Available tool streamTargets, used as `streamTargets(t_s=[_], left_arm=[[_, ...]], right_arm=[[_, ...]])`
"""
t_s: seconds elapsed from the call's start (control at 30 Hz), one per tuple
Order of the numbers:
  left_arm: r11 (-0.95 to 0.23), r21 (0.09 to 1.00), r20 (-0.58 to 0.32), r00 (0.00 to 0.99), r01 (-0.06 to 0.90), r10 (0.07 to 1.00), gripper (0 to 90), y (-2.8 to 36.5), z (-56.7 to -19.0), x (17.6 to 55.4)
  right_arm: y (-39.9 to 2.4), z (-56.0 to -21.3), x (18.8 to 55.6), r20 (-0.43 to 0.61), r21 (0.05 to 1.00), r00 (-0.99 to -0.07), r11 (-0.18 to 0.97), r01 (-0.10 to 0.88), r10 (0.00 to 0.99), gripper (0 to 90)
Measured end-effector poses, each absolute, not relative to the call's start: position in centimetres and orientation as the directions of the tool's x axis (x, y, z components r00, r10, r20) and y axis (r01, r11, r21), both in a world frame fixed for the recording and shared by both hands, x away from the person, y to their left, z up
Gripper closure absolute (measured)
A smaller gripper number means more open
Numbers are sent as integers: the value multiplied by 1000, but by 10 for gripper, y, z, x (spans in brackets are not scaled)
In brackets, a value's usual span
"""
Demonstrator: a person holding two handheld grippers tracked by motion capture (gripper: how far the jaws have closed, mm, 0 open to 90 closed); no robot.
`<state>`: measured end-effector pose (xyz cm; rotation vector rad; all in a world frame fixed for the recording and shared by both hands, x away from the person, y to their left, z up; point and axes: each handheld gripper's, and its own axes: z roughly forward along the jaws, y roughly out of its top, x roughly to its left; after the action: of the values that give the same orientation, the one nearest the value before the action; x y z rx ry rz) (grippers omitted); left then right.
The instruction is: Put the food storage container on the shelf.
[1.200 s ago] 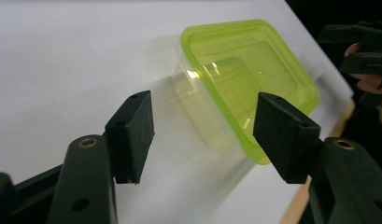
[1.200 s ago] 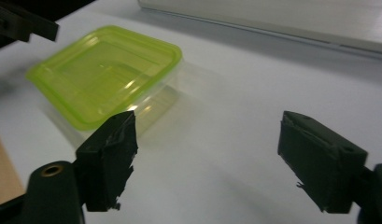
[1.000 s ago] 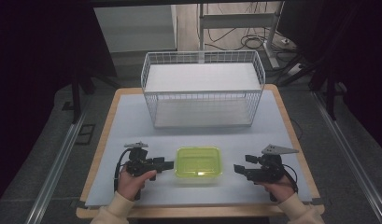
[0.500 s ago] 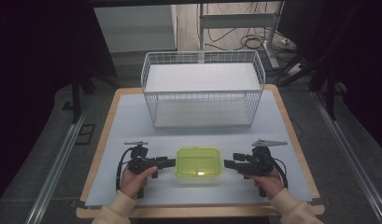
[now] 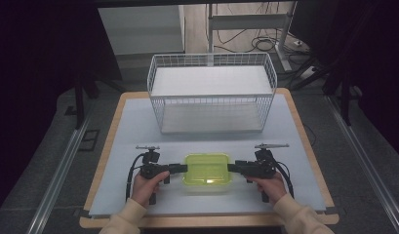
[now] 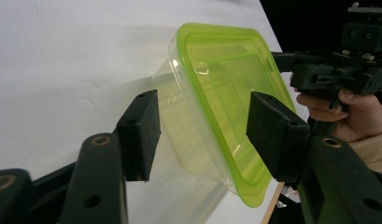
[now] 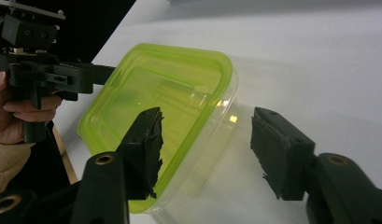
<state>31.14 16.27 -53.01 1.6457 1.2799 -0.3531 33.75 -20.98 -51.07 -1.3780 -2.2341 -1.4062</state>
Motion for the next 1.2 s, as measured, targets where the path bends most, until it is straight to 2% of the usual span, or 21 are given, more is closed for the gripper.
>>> streamTargets(t_s=[0.37,0.4,0.47,0.63,0.87,1.2], left_arm=[[17,495,-735,408,869,542,564,159,-535,312],[6,492,-734,411,871,540,631,157,-536,312],[13,490,-737,406,871,541,692,155,-536,311],[20,500,-729,408,866,550,744,155,-534,309],[22,526,-713,426,851,556,791,156,-527,303],[16,546,-700,445,838,559,808,156,-520,299]], right_arm=[[-207,-519,341,617,583,-541,130,802,571,574],[-205,-521,342,623,577,-541,135,806,565,613],[-203,-522,341,631,568,-541,143,810,557,647],[-205,-520,341,640,565,-525,119,816,561,709],[-209,-512,338,676,553,-498,73,830,544,792],[-209,-504,334,652,589,-532,79,804,540,804]])
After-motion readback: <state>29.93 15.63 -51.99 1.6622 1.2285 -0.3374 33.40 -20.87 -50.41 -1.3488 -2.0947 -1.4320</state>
